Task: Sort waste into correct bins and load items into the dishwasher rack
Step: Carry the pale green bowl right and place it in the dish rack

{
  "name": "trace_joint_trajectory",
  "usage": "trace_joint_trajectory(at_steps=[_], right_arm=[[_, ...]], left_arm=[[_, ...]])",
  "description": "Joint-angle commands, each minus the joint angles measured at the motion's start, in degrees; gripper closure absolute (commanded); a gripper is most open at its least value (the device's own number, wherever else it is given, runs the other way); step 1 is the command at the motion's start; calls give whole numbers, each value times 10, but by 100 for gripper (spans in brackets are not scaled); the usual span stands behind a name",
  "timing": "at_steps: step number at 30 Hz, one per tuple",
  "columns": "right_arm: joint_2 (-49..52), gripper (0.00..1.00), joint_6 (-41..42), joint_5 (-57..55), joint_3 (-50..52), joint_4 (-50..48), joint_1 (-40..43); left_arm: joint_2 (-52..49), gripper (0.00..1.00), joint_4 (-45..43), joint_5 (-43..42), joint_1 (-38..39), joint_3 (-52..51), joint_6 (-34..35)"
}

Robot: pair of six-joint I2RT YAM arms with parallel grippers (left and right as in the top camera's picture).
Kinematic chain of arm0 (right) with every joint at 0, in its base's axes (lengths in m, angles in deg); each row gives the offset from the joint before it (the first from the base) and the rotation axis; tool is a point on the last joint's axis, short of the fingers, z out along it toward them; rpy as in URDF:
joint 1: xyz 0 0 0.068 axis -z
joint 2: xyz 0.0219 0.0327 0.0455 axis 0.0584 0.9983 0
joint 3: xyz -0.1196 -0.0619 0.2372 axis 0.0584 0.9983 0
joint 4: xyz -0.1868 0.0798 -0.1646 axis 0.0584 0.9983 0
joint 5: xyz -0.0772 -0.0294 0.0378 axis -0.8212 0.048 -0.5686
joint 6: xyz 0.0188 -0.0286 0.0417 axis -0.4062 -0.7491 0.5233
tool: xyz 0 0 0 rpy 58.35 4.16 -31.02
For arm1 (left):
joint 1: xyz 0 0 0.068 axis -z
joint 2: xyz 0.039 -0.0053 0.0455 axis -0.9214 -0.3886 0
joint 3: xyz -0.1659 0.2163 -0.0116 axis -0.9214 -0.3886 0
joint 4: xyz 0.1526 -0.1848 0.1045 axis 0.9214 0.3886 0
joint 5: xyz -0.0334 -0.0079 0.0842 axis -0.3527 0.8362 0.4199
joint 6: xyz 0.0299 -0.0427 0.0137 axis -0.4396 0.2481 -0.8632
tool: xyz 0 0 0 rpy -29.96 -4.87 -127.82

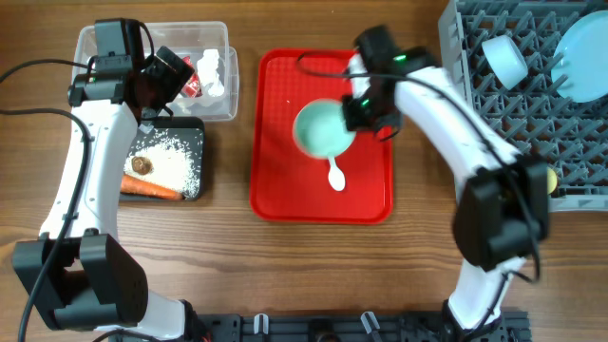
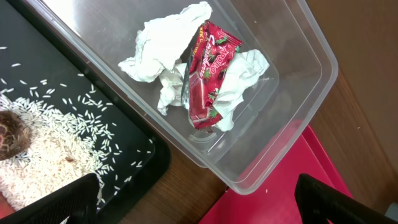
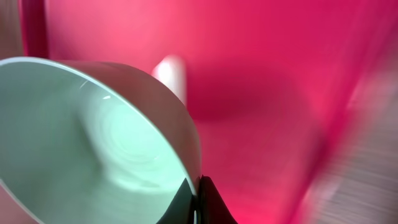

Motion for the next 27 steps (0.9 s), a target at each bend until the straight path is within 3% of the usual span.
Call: trace_joint_trajectory(at_steps=[1, 8, 13, 16, 27], right_arm=[[-82, 96, 21, -176, -21, -4, 53], [-153, 96, 49, -392, -21, -8, 131], [-161, 96, 49, -603, -21, -9, 162], [-161, 96, 49, -673, -21, -12, 174], [-160, 96, 43, -725, -21, -52, 242]], left_arm=[[6, 0, -1, -4, -2, 5, 7], [6, 0, -1, -4, -2, 5, 7], [6, 0, -1, -4, -2, 5, 7], [6, 0, -1, -4, -2, 5, 7], [6, 0, -1, -4, -2, 5, 7]])
